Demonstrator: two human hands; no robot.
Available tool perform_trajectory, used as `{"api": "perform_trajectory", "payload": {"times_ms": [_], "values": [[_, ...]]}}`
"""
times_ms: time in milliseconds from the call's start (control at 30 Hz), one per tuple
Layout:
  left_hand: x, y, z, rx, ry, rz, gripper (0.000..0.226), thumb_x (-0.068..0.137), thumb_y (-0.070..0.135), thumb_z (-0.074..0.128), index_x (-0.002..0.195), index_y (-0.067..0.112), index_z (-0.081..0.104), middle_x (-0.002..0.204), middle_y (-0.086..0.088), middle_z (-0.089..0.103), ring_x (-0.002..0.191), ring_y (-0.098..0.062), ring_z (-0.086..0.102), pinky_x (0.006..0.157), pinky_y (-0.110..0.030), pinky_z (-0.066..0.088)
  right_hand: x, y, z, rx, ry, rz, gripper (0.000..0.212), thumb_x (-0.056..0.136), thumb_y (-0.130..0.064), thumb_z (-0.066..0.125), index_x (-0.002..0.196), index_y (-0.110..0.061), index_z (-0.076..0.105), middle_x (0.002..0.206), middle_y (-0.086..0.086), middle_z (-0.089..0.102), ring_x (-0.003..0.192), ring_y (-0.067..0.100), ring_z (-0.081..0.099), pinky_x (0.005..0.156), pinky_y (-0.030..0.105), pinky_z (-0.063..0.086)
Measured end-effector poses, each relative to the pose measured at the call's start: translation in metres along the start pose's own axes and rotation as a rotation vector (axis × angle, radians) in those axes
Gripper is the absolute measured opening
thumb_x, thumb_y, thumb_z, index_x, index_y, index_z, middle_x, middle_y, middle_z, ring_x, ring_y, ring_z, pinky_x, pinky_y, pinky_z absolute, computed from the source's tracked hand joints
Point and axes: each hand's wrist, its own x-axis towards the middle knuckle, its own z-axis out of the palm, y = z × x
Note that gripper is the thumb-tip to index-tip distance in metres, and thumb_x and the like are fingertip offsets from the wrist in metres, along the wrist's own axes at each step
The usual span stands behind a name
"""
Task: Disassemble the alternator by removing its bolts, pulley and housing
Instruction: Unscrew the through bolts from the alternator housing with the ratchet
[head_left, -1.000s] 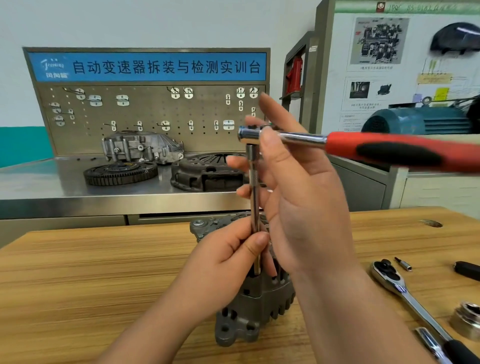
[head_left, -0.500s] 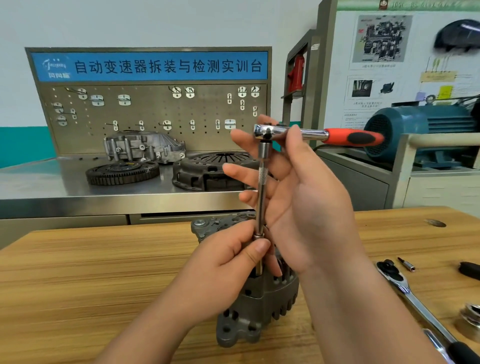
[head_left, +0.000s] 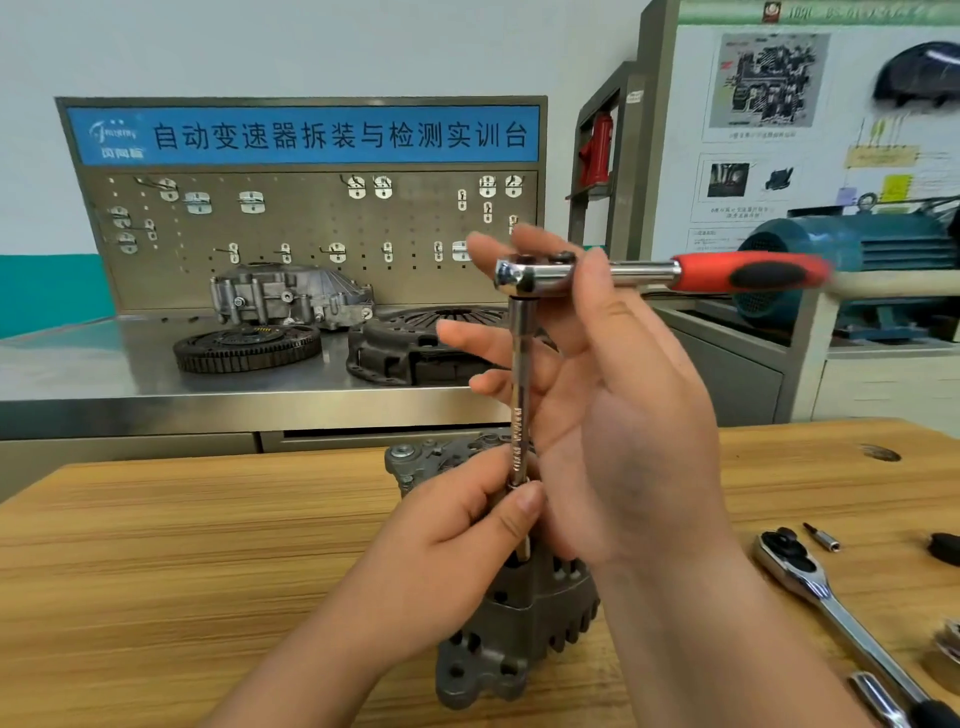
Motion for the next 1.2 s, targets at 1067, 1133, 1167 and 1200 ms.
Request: {"api": "perform_trajectory", "payload": {"times_ms": [1067,1133,1167,1200], "values": [[0.003,-0.001,0.007,0.113,0.042,-0.027,0.019,0.087,0.038,0.048,0.091,0.034,0.066,0.081,0.006,0.073,0.08,-0.027,0.066,0.076,-0.055,0.052,0.006,0.008,-0.005,-0.369,0.008,-0.345,0.028,0.095,-0.024,0.053,0.118,-0.038,0.057,0.129,-0.006,0.062,0.1,0.013,0.067,0.068,0.023,0.054],[0.003,-0.001,0.006,0.108,0.04,-0.036,0.018,0.088,0.038,0.048,0.088,0.036,0.066,0.079,0.007,0.072,0.078,-0.026,0.065,0.075,-0.057,0.052,0.006,0.008,-0.003,-0.373,-0.021,-0.346,0.029,0.096,-0.026,0.051,0.121,-0.039,0.054,0.134,-0.008,0.059,0.101,0.013,0.068,0.069,0.021,0.054],[0.003,-0.001,0.006,0.1,0.034,-0.037,0.018,0.089,0.039,0.049,0.088,0.036,0.066,0.078,0.008,0.072,0.078,-0.025,0.065,0.075,-0.058,0.051,0.006,0.008,-0.002,-0.326,-0.023,-0.299,0.029,0.096,-0.026,0.05,0.122,-0.039,0.053,0.134,-0.009,0.059,0.097,0.014,0.07,0.065,0.02,0.054],[0.002,0.0,0.005,0.087,0.023,-0.034,0.02,0.09,0.042,0.048,0.091,0.033,0.066,0.081,0.007,0.072,0.08,-0.023,0.065,0.077,-0.058,0.051,0.006,0.008,-0.001,-0.264,-0.021,-0.238,0.029,0.096,-0.028,0.047,0.124,-0.038,0.053,0.134,-0.009,0.059,0.092,0.015,0.071,0.062,0.02,0.054]]}}
